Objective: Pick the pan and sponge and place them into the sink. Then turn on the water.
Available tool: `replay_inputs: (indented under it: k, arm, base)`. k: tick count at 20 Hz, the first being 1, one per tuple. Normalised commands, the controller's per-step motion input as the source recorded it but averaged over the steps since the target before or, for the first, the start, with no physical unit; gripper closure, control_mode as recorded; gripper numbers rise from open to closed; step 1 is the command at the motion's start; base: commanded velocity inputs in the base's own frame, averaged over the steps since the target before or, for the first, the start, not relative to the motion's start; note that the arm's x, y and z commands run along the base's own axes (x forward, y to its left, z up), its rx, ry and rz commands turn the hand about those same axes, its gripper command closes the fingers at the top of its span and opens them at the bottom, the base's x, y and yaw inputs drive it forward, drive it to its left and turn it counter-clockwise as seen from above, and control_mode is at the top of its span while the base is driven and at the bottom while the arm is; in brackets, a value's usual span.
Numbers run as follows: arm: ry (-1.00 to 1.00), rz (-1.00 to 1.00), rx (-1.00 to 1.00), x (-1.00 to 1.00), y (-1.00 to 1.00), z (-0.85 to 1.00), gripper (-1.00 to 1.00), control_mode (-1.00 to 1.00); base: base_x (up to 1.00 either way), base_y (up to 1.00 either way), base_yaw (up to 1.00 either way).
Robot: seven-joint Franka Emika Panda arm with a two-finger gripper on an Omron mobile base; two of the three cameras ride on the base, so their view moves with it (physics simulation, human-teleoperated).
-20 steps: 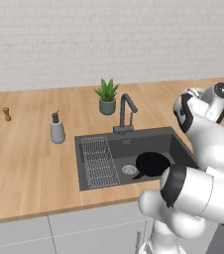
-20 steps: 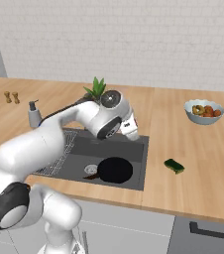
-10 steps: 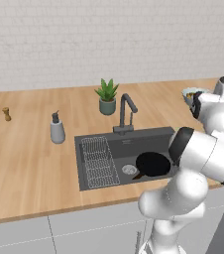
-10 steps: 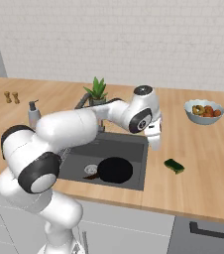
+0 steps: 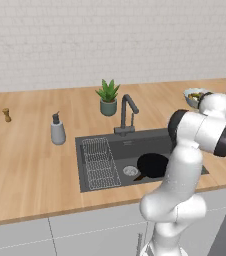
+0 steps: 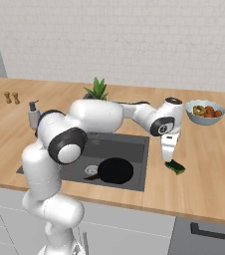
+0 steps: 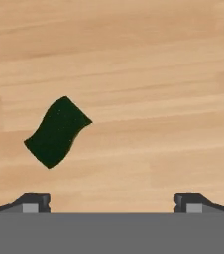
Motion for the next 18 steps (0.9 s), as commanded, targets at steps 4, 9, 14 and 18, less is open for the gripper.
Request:
replay_inputs:
  k: [4, 9, 14, 18]
  arm:
    - [0.13, -0.09, 0.34, 0.18, -0.37, -0.45, -1.0, -1.0]
    - [0.14, -0.26, 0.15, 0.22, 0.0, -0.42, -1.0, -1.0]
    - [0.15, -0.28, 0.01, 0.51, 0.0, -0.15, -1.0, -1.0]
    - [0.04, -0.24, -0.06, 0.2, 0.12, -0.46, -1.0, -1.0]
  base:
    - [0.0, 0.0, 0.0]
    - [0.0, 0.0, 0.0]
    - [0.0, 0.0, 0.0]
    - [0.0, 0.0, 0.0]
